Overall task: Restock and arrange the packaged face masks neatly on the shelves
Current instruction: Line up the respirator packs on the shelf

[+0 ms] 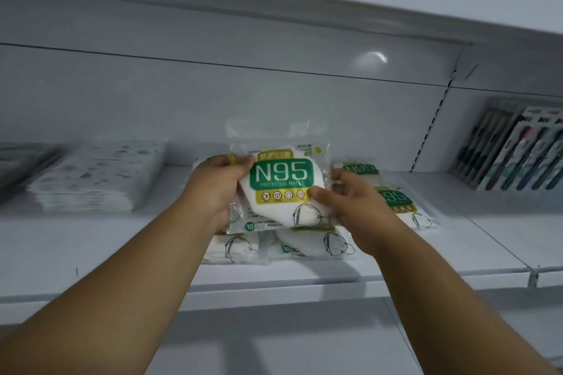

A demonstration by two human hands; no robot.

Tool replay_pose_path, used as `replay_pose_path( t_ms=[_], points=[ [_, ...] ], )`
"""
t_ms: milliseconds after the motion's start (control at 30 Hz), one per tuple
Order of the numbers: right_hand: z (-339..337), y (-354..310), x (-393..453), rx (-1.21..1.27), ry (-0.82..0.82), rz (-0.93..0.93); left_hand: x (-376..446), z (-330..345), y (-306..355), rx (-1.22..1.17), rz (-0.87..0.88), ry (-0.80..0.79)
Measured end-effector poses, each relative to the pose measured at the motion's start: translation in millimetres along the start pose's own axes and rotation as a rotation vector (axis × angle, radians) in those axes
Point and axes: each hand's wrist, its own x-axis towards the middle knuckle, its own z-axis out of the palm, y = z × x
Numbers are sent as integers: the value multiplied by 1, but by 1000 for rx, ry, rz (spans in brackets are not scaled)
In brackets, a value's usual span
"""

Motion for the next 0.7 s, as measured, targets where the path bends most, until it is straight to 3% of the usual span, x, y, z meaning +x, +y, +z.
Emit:
replay_pose_path(
  t_ms=[100, 200, 300, 367, 500, 700],
  points=[
    [-7, 2, 14, 54, 167, -34, 19, 14, 4, 122, 15, 0],
    [-18, -1, 40, 76, 282, -12, 44, 15, 9, 486, 180, 83],
    [-25, 3, 73, 1, 317, 78, 67, 2, 2, 1202, 415, 70],
    [-28, 4, 94, -25, 293, 119, 80, -4, -6, 1575, 460, 1],
    [-25, 12, 122, -67, 220, 166, 88, -7, -18, 1562, 428, -77],
    [-19, 11, 137, -230, 157, 280, 93, -22, -26, 1453, 498, -47]
  ],
)
